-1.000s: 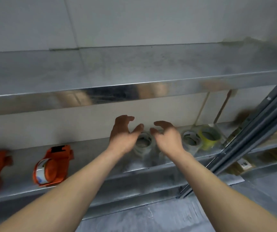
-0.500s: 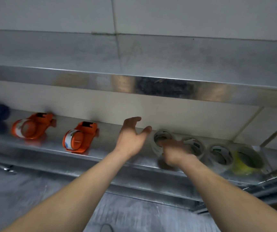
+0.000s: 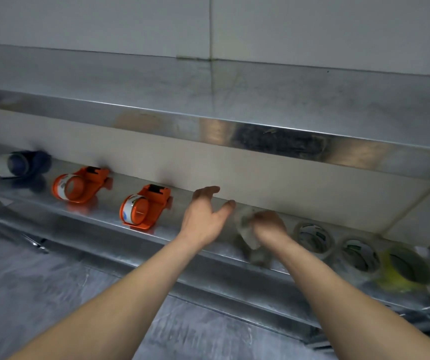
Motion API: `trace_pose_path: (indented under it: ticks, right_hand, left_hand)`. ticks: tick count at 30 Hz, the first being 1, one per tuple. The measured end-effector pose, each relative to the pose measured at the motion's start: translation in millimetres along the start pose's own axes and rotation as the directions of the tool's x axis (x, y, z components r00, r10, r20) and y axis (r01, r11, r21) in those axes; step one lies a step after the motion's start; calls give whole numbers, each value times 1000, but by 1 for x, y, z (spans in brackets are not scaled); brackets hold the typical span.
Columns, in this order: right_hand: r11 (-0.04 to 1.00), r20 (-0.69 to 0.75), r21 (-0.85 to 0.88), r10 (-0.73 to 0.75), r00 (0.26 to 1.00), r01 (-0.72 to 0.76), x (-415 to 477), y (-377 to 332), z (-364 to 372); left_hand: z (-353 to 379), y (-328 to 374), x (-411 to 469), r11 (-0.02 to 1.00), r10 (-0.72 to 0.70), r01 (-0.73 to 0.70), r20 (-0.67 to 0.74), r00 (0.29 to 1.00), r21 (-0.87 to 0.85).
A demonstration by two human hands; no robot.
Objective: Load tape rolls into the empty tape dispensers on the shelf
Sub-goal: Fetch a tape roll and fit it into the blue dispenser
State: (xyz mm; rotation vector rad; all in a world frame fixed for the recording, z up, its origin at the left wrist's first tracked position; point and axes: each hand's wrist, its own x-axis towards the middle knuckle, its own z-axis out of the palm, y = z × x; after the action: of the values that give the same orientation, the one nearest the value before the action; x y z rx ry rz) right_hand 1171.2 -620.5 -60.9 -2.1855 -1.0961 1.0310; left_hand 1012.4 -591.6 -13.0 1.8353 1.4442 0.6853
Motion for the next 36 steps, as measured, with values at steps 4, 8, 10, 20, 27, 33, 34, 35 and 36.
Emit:
trace_pose_path:
  ticks: [4,8,10,20,27,33,34,35,36]
  right_hand:
    - [845,-41,530,98,994,-62,-23,-37,-8]
    - [703,-72,712,67,995,4,-58,-68,-6]
    - [660,-89,751,58,994,29,-74,-81,-2]
    - [588,-85,796,-120,989,140,-130,-141,69]
    - [601,2,789,-216,976,131,-172,-195,151]
    - [644,70,753,-278,958,132,-209,-238,219]
    - [654,75,743,-295,953,144,-214,-245,228]
    - [663,82,733,-307,948,152,-219,-250,236]
    - [669,91,726,-319,944,156,-223,-256,244]
  left_hand:
    - [-9,3,-4,998,29,-30,-15,999,-58]
    - [-26,-1,-10,990,44,-48,-40,998,-129]
    - [-39,-6,-14,984,55,-63,-51,997,-166]
    - [-129,-53,-50,941,38,-92,-168,985,-324]
    - [-219,-115,-95,946,0,-88,-273,962,-313]
    - [-286,-166,-130,949,-66,-65,-395,916,-309]
    - [-296,-172,-134,950,-78,-57,-410,909,-307]
    - [-305,-177,-139,950,-93,-47,-425,900,-307]
    - [-313,-182,-144,950,-107,-39,-443,890,-309]
